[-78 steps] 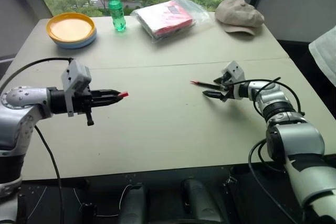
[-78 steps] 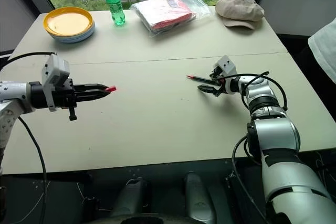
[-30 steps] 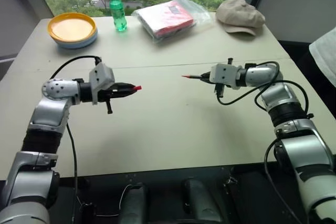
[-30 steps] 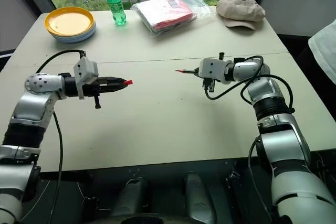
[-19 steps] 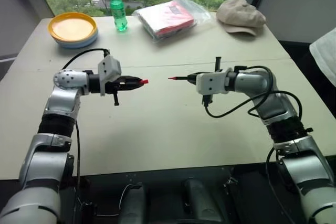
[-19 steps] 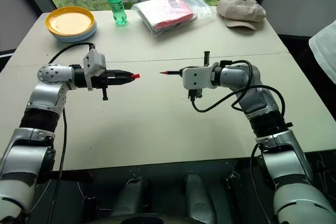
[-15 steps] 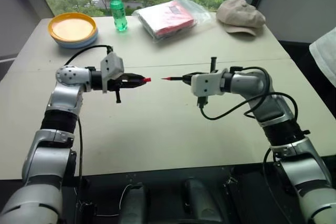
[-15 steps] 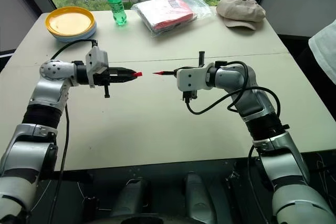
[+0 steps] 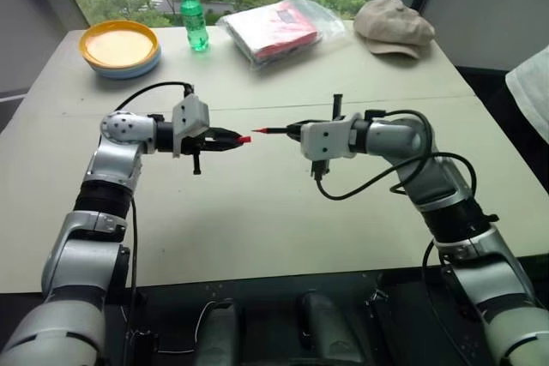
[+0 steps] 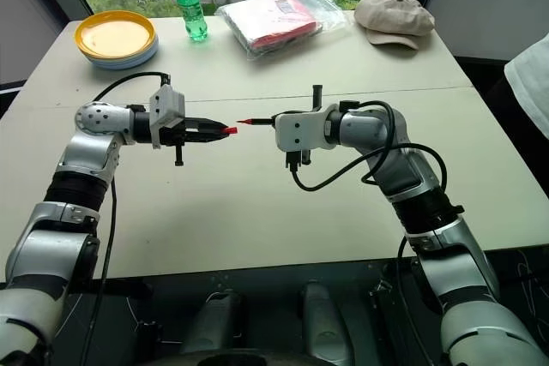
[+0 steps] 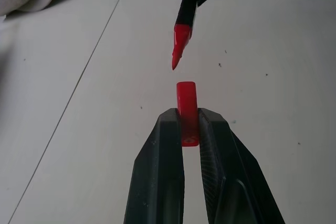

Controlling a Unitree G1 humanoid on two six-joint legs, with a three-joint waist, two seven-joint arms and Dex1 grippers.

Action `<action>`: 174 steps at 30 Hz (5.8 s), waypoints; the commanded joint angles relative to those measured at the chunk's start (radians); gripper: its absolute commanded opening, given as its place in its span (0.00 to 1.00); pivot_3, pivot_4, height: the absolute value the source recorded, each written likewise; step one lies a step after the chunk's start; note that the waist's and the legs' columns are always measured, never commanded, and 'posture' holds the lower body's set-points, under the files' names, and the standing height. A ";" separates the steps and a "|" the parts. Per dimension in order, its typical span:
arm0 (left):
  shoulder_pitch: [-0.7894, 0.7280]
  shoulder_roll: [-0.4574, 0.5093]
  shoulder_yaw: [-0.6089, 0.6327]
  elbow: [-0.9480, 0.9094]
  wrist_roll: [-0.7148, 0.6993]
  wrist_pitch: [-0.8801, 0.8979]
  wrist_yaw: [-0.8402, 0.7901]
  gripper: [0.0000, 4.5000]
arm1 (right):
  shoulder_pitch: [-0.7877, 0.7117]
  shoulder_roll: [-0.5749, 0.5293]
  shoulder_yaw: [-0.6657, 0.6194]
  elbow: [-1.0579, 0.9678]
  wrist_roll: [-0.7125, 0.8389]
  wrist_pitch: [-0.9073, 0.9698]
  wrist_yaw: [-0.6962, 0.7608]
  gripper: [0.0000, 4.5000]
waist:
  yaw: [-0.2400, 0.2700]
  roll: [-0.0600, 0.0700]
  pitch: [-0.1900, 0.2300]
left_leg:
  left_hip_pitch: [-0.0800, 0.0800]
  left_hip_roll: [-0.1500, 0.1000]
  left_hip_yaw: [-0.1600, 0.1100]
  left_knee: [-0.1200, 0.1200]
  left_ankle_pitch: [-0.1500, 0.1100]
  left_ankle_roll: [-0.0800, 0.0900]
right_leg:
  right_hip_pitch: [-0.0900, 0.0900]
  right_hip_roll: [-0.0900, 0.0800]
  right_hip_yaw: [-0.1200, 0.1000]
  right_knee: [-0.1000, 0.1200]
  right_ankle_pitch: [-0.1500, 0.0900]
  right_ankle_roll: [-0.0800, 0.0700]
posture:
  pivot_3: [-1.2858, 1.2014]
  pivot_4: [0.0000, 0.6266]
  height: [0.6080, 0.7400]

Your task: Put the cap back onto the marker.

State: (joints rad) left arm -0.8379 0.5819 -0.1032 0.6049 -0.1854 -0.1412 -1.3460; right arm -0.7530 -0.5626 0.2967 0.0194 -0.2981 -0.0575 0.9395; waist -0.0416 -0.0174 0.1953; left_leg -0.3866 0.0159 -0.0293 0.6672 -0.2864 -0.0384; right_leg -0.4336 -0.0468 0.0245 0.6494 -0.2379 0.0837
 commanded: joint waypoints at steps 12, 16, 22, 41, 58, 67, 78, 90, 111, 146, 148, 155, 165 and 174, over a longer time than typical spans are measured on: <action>-0.001 0.010 0.016 -0.048 -0.004 -0.005 0.005 0.00 | -0.012 -0.005 -0.002 -0.038 0.033 0.009 0.019 0.00 | 0.000 0.000 0.000 | 0.000 0.000 0.000 0.000 0.000 0.000 | 0.000 0.000 0.000 0.000 0.000 0.000 | 0.52 0.24 1.00; -0.001 0.009 0.015 -0.052 -0.006 -0.001 0.004 0.00 | -0.015 -0.006 -0.001 -0.033 0.033 0.007 0.016 0.00 | 0.000 0.000 0.000 | 0.000 0.000 0.000 0.000 0.000 0.000 | 0.000 0.000 0.000 0.000 0.000 0.000 | 0.52 0.24 1.00; 0.005 0.012 0.013 -0.063 -0.007 0.008 -0.003 0.00 | -0.020 -0.012 -0.004 -0.025 0.032 0.004 0.017 0.00 | 0.000 0.000 0.000 | 0.000 0.000 0.000 0.000 0.000 0.000 | 0.000 0.000 0.000 0.000 0.000 0.000 | 0.52 0.24 1.00; 0.023 0.024 0.018 -0.094 -0.006 0.021 -0.001 0.00 | -0.021 -0.037 0.004 -0.012 0.037 0.004 0.047 0.00 | 0.000 0.000 0.000 | 0.000 0.000 0.000 0.000 0.000 0.000 | 0.000 0.000 0.000 0.000 0.000 0.000 | 0.52 0.24 1.00; 0.033 0.006 0.010 -0.111 -0.009 0.030 0.005 0.00 | -0.023 -0.020 0.009 -0.045 0.055 0.030 0.054 0.00 | 0.000 0.000 0.000 | 0.000 0.000 0.000 0.000 0.000 0.000 | 0.000 0.000 0.000 0.000 0.000 0.000 | 0.52 0.24 1.00; 0.028 -0.001 0.008 -0.103 -0.005 0.024 0.007 0.00 | -0.016 -0.011 0.015 -0.070 0.060 0.052 0.063 0.00 | 0.000 0.000 0.000 | 0.000 0.000 0.000 0.000 0.000 0.000 | 0.000 0.000 0.000 0.000 0.000 0.000 | 0.52 0.24 1.00; 0.021 -0.011 0.008 -0.101 -0.006 0.022 0.013 0.00 | -0.007 0.008 0.025 -0.107 0.070 0.087 0.082 0.00 | 0.000 0.000 0.000 | 0.000 0.000 0.000 0.000 0.000 0.000 | 0.000 0.000 0.000 0.000 0.000 0.000 | 0.52 0.24 1.00; 0.021 -0.016 0.005 -0.106 -0.006 0.020 0.007 0.00 | -0.014 0.028 0.045 -0.106 0.065 0.078 0.092 0.00 | 0.000 0.000 0.000 | 0.000 0.000 0.000 0.000 0.000 0.000 | 0.000 0.000 0.000 0.000 0.000 0.000 | 0.52 0.24 1.00; 0.058 -0.001 0.004 -0.207 -0.025 0.023 -0.021 0.00 | -0.057 0.049 0.084 0.053 0.016 -0.022 0.086 0.00 | 0.000 0.000 0.000 | 0.000 0.000 0.000 0.000 0.000 0.000 | 0.000 0.000 0.000 0.000 0.000 0.000 | 0.52 0.24 1.00; 0.069 -0.013 0.005 -0.202 0.005 -0.027 0.000 0.00 | -0.014 0.080 0.114 -0.112 0.041 0.008 0.123 0.00 | 0.000 0.000 0.000 | 0.000 0.000 0.000 0.000 0.000 0.000 | 0.000 0.000 0.000 0.001 0.000 0.000 | 0.52 0.24 1.00; 0.067 -0.014 0.003 -0.197 0.016 -0.053 0.002 0.00 | -0.011 0.083 0.117 -0.117 0.045 0.014 0.130 0.00 | 0.000 0.000 0.000 | 0.000 0.000 0.000 0.000 0.000 0.000 | 0.000 0.000 0.000 0.001 0.000 0.000 | 0.52 0.24 1.00; 0.058 -0.023 0.006 -0.163 0.045 -0.133 0.028 0.00 | 0.006 0.088 0.125 -0.142 0.065 0.075 0.171 0.00 | 0.001 0.000 0.000 | 0.000 0.000 0.000 0.000 0.000 0.000 | 0.000 0.000 0.000 0.001 0.000 0.000 | 0.52 0.24 1.00; 0.048 -0.043 0.027 -0.140 0.018 -0.073 0.039 0.00 | -0.012 0.100 0.122 -0.129 0.013 0.016 0.107 0.00 | 0.000 0.000 0.000 | 0.000 0.000 0.000 0.000 0.000 0.000 | 0.000 0.000 0.000 0.001 0.000 0.000 | 0.52 0.24 1.00; 0.042 -0.043 0.037 -0.155 -0.009 0.018 0.014 0.00 | -0.037 0.105 0.124 -0.073 -0.062 -0.103 0.018 0.00 | 0.000 0.000 0.000 | 0.000 0.000 0.000 0.000 0.000 0.000 | 0.000 0.000 0.000 0.001 0.000 0.000 | 0.52 0.24 1.00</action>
State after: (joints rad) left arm -0.7493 0.5612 -0.0664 0.4898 -0.1647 -0.1198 -1.3496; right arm -0.7561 -0.5125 0.3677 0.0029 -0.3911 -0.0769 0.9685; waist -0.0418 -0.0176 0.1952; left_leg -0.3865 0.0159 -0.0296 0.6676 -0.2864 -0.0384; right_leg -0.4336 -0.0466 0.0243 0.6500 -0.2379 0.0836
